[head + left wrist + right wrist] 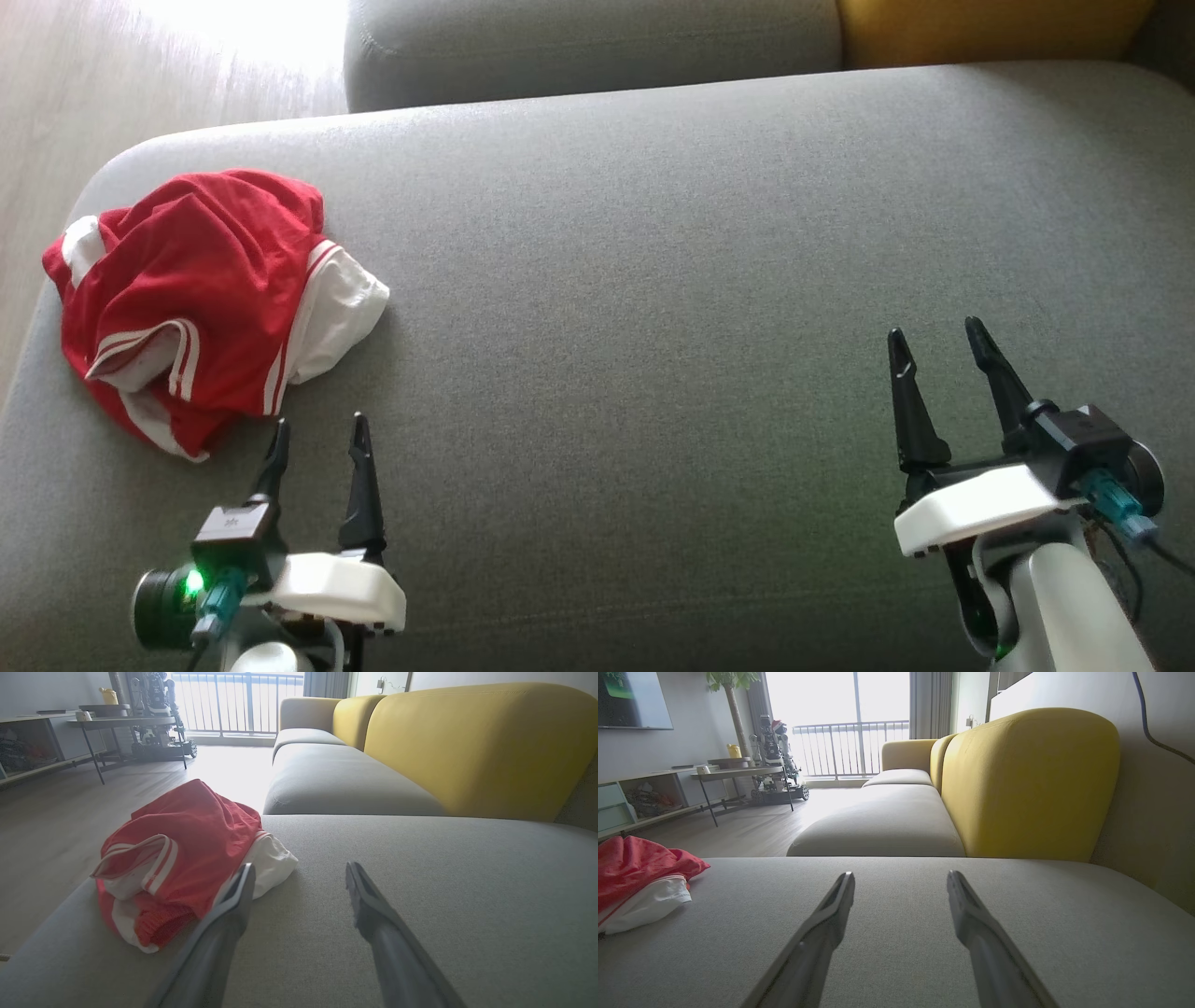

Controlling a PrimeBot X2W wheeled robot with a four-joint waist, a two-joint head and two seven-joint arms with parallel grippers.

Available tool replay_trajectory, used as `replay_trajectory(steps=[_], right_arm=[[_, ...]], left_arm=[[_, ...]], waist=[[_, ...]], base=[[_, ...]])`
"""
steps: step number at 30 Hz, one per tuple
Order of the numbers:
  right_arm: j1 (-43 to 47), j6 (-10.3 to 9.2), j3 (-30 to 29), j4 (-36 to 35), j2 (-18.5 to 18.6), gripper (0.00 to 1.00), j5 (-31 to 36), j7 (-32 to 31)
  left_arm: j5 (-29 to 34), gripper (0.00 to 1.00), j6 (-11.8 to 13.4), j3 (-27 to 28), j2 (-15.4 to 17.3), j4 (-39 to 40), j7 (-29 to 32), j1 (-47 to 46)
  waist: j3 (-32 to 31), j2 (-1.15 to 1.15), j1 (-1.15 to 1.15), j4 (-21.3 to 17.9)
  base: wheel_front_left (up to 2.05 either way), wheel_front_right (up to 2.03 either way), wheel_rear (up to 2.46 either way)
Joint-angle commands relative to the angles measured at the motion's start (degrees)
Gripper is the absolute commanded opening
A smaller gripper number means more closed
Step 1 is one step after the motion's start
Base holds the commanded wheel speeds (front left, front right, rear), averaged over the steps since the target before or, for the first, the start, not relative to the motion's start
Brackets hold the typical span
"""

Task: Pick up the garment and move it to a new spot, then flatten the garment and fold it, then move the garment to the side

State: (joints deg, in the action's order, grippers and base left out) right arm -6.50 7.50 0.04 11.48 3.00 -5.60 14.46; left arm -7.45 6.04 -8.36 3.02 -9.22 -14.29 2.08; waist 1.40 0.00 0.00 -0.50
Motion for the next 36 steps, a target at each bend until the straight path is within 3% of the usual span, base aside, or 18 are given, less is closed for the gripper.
replay_trajectory(steps=[1,18,36], right_arm=[[-2.28,-0.01,1.07,-1.60,-0.13,1.00,-0.03,0.54],[-2.02,-0.01,1.45,-2.07,-0.13,1.00,0.20,0.54],[0.32,-0.01,7.21,-3.95,-0.13,1.00,0.43,0.54]], left_arm=[[0.72,1.00,-0.12,2.34,-0.10,1.74,-0.71,-2.08],[0.34,1.00,0.06,1.90,-0.13,1.56,-0.71,-2.76],[2.06,1.00,-0.02,4.23,-0.13,1.76,-0.71,-1.27]], waist=[[-0.07,0.00,0.00,-0.01],[0.36,0.00,0.00,1.42],[-0.03,0.00,0.00,16.29]], base=[[0.00,0.00,0.00],[0.00,0.00,0.00],[0.00,0.00,0.00]])
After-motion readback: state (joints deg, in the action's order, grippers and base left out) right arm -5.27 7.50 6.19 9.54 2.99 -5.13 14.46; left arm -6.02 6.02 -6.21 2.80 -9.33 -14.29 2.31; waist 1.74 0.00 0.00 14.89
